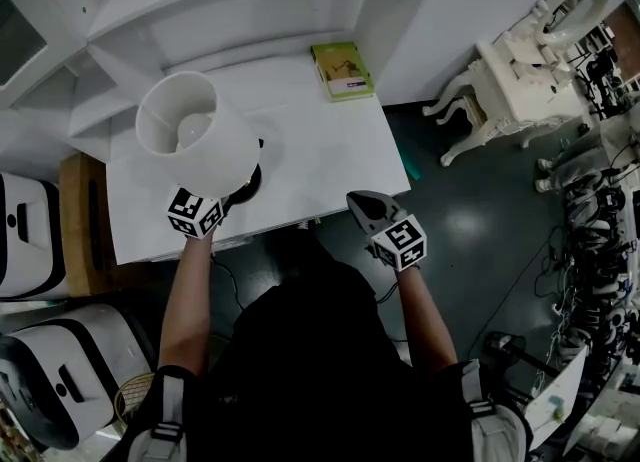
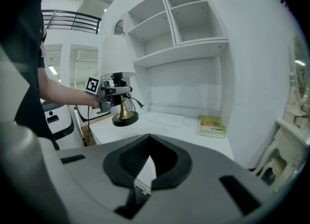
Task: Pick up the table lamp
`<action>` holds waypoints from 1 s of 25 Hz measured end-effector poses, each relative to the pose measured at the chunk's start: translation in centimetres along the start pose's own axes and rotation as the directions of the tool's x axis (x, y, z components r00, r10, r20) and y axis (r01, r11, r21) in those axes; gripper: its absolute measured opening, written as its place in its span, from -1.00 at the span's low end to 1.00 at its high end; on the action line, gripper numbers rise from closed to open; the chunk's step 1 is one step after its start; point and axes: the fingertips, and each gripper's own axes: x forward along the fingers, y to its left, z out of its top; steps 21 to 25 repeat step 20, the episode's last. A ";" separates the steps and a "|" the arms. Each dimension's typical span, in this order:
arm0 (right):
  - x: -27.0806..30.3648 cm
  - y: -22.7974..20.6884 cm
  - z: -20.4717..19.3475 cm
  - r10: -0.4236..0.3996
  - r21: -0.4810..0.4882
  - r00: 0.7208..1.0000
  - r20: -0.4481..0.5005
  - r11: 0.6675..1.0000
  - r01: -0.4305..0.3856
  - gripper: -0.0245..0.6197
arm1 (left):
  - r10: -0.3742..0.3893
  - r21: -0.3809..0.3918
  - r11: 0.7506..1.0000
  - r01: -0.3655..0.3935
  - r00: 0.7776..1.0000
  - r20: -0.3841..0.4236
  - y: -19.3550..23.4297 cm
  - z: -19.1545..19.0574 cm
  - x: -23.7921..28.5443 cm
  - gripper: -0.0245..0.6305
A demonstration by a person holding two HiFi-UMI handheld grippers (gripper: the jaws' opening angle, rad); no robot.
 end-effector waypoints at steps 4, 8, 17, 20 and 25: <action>-0.5 0.4 0.6 0.008 -0.013 1.000 0.016 1.000 -0.008 -0.90 | -0.012 0.004 1.000 0.012 1.000 -0.005 -1.3 -0.1 -0.4 -0.56; -0.8 0.8 0.6 0.017 -0.023 1.000 0.023 1.000 -0.017 -0.90 | -0.020 0.004 1.000 0.020 1.000 -0.014 -2.2 -0.2 -0.5 -0.56; -0.8 0.7 1.0 0.022 -0.037 1.000 0.020 0.999 -0.021 -0.90 | -0.020 -0.007 1.000 0.020 1.000 -0.015 -2.1 -0.4 -0.3 -0.57; -0.5 0.5 1.2 0.020 -0.039 1.000 0.020 0.999 -0.019 -0.90 | -0.019 -0.006 1.000 0.019 1.000 -0.017 -1.7 -0.6 -0.1 -0.57; -0.5 0.5 1.2 0.020 -0.039 1.000 0.020 0.999 -0.019 -0.90 | -0.019 -0.006 1.000 0.019 1.000 -0.017 -1.7 -0.6 -0.1 -0.57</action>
